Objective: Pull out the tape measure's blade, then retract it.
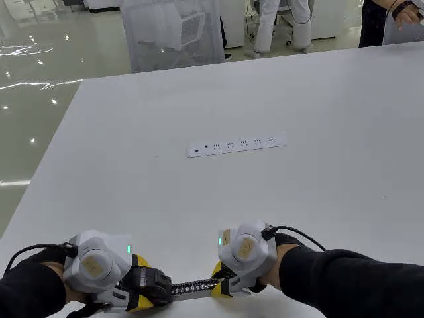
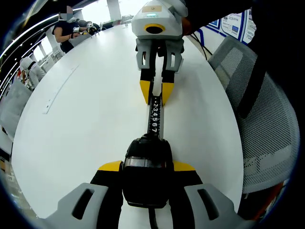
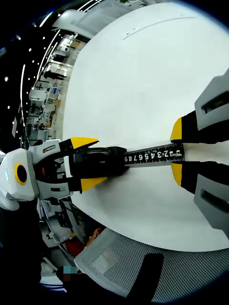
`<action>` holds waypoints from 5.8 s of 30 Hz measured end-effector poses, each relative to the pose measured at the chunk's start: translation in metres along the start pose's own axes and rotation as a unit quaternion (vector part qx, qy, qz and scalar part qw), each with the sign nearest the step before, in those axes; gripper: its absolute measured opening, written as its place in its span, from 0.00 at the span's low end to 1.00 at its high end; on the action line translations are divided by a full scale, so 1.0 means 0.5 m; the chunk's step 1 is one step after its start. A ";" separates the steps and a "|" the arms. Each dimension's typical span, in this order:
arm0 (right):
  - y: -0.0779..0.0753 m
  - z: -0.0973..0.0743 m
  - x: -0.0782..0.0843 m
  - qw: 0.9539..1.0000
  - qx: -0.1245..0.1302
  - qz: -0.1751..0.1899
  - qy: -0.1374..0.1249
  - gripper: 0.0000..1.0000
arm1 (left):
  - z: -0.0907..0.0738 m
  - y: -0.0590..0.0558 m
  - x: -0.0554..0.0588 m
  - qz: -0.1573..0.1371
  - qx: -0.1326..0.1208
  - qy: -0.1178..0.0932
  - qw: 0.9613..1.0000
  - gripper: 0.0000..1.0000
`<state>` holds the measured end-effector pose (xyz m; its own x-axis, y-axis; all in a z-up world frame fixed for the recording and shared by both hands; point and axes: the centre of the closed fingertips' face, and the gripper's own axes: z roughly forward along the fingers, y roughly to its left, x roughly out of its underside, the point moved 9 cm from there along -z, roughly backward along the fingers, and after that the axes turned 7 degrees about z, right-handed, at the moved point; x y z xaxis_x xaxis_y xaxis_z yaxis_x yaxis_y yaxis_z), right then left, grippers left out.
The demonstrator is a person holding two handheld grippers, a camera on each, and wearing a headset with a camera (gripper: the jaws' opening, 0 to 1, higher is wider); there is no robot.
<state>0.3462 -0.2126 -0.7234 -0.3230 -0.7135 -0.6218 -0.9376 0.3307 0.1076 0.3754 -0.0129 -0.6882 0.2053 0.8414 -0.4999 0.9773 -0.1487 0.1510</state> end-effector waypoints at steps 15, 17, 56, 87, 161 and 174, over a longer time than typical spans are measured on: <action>-0.003 -0.023 0.026 1.000 0.004 0.006 0.000 0.09 | 0.000 0.000 0.001 0.000 -0.001 0.000 1.000 0.32; -0.004 -0.026 0.029 1.000 0.004 0.007 0.000 0.09 | 0.000 0.000 0.001 -0.001 -0.001 0.000 1.000 0.32; -0.015 -0.060 0.066 1.000 0.007 0.015 0.006 0.09 | 0.000 0.000 0.001 -0.003 -0.004 -0.001 1.000 0.32; -0.024 -0.092 0.100 1.000 0.011 0.021 0.013 0.09 | -0.002 -0.001 0.000 -0.004 -0.006 0.000 1.000 0.32; -0.043 -0.161 0.177 0.999 0.020 0.042 0.019 0.09 | -0.001 -0.002 -0.001 -0.008 -0.008 0.001 1.000 0.32; -0.046 -0.167 0.188 0.998 0.020 0.047 0.020 0.09 | 0.000 -0.002 0.000 -0.008 -0.008 0.001 1.000 0.32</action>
<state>0.3269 -0.3388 -0.7195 -0.4146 -0.7017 -0.5794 -0.8973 0.4215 0.1315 0.3744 -0.0130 -0.6884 0.1905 0.8441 -0.5013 0.9794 -0.1282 0.1563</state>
